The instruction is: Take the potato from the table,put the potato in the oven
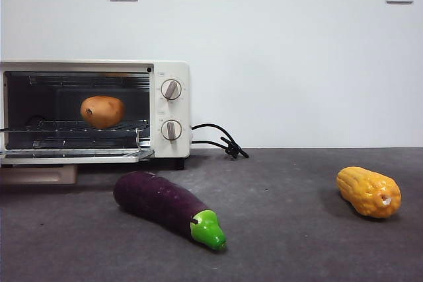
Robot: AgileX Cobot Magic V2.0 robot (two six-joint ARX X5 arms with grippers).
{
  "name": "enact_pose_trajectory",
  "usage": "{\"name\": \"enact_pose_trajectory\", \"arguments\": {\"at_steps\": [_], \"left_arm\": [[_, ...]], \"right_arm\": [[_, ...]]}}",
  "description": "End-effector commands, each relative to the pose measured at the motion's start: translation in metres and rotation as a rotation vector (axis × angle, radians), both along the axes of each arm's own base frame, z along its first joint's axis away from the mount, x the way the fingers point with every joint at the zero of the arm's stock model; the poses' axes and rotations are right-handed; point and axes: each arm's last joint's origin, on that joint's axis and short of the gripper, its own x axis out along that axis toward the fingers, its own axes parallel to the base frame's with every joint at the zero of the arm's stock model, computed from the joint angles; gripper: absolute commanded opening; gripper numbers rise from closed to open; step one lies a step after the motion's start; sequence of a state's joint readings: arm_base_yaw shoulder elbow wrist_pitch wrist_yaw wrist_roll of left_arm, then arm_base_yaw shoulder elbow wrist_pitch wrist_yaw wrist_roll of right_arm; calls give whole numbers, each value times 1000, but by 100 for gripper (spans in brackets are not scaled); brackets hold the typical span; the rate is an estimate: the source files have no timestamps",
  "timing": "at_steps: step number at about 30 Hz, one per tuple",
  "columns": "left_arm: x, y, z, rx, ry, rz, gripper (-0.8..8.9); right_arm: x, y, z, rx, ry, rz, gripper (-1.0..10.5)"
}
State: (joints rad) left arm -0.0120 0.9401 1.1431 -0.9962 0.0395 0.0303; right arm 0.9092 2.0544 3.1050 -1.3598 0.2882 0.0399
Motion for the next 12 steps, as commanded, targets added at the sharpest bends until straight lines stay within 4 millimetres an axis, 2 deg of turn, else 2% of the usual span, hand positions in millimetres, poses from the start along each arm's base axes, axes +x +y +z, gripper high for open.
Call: {"name": "enact_pose_trajectory", "arguments": {"at_steps": [1,7,12], "left_arm": [[21,9,-17,-46,63,-2,-8],[62,43,-45,-370,119,-57,-8],[80,66,-67,-408,180,30,-8]], "right_arm": [[-11,-13,5,-36,16,4,-8],[-41,-52,13,-82,54,4,-8],[-63,-80,-3,-161,116,3,-8]]}}
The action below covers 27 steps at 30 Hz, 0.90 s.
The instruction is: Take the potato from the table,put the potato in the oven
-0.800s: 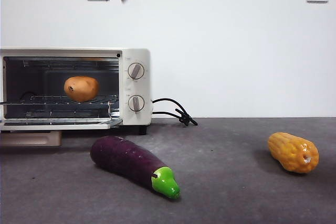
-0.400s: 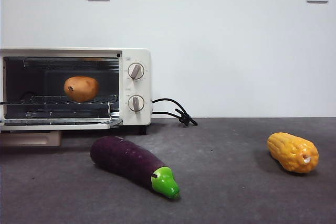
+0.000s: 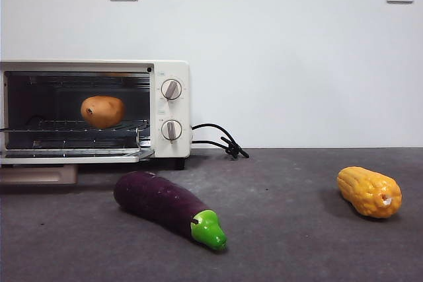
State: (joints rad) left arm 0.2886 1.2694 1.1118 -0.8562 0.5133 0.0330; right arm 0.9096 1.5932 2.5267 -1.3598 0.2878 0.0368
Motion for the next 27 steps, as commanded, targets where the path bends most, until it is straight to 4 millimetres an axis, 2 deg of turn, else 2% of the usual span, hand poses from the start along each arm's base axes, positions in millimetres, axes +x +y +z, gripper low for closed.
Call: {"name": "enact_pose_trajectory", "arguments": {"at_steps": [1,11,18,27], "left_arm": [[7,12,-12,-14,38,45,-8],[31,37,-48,-154,127,106,-8],[35,59,-65,-197,166,182,-8],[26,95,-86,-257,225,292,-8]], "right_arm": [[-10,-12,-18,-85,60,1,-8],[-48,-69,-80,-264,98,-148,-8],[-79,-109,-116,-209,136,-191,-8],[-108,-145,-152,-89,172,-226,-7]]}}
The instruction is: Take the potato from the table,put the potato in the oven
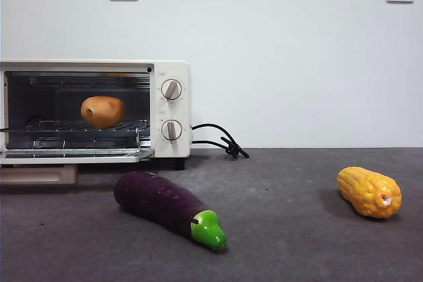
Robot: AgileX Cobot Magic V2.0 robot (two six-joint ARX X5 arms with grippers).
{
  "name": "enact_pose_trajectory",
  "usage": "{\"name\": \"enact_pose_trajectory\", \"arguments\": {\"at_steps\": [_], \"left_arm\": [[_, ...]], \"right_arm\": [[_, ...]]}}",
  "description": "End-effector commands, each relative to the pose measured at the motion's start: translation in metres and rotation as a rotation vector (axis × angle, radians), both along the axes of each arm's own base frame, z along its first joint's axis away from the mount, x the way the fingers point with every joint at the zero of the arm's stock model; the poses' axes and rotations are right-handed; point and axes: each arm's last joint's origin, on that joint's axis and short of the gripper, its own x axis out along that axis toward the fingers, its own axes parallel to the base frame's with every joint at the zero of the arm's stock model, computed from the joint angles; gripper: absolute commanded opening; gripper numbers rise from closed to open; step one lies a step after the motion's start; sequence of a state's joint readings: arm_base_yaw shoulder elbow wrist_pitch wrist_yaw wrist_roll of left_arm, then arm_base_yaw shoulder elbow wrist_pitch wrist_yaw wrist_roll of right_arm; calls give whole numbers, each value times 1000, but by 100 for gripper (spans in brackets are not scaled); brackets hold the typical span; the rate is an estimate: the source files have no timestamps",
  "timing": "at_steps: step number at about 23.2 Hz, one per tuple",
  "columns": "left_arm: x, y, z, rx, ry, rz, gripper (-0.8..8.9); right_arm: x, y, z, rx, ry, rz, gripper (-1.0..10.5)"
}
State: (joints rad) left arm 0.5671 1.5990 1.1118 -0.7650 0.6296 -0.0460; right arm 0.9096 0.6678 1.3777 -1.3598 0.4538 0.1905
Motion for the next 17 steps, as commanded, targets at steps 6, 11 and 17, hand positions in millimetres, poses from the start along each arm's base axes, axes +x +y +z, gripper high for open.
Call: {"name": "enact_pose_trajectory", "arguments": {"at_steps": [6,11,17], "left_arm": [[5,11,-26,-39,54,12,-8],[9,16,-38,17,105,34,-8],[17,11,-54,-22,128,1,-8]], "right_arm": [[-7,-7,-20,61,68,-28,-7],[-5,-5,-24,58,84,-38,-7],[-5,-5,-24,65,86,-45,-7]]}}
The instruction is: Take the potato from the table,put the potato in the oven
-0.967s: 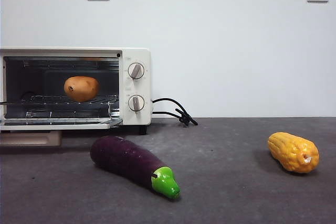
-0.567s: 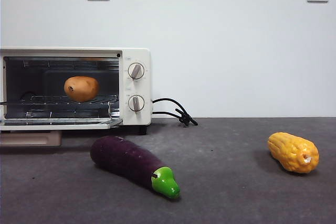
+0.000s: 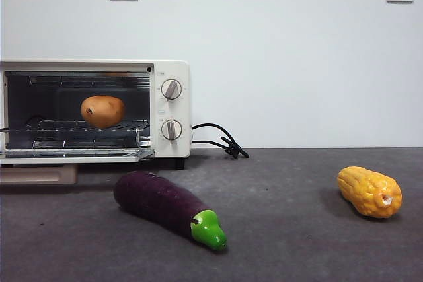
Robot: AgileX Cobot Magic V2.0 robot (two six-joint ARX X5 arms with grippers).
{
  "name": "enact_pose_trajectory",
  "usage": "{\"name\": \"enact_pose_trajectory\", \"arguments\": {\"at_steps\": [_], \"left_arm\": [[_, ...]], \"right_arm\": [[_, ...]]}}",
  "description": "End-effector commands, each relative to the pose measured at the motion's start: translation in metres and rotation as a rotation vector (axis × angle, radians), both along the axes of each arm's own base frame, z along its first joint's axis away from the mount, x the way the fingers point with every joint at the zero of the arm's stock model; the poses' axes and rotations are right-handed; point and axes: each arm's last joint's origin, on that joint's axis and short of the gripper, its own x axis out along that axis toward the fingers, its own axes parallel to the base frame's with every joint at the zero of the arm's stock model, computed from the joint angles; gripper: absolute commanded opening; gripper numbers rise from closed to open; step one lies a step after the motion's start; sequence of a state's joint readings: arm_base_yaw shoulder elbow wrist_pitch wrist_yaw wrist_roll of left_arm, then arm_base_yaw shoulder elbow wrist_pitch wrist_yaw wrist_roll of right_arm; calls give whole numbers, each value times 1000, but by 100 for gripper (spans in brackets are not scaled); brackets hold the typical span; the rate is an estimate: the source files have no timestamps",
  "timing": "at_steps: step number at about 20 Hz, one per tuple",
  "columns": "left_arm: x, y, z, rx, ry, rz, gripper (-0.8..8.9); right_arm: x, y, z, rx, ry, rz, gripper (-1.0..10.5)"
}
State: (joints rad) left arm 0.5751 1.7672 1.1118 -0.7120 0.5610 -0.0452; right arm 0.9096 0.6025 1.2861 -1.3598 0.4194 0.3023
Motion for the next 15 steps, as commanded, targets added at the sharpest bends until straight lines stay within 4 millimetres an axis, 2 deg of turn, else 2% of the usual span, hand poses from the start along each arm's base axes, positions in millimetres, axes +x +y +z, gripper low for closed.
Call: {"name": "enact_pose_trajectory", "arguments": {"at_steps": [1,8,15], "left_arm": [[3,-5,-6,-24,-5,-30,-8],[11,-16,-7,-24,-17,-71,-8],[10,-20,-5,-170,-73,-97,-8]], "right_arm": [[-1,-1,-4,-15,18,-10,-7],[-1,-1,-4,-15,17,-12,-7],[-1,-1,-4,-16,17,-12,-7]]}}
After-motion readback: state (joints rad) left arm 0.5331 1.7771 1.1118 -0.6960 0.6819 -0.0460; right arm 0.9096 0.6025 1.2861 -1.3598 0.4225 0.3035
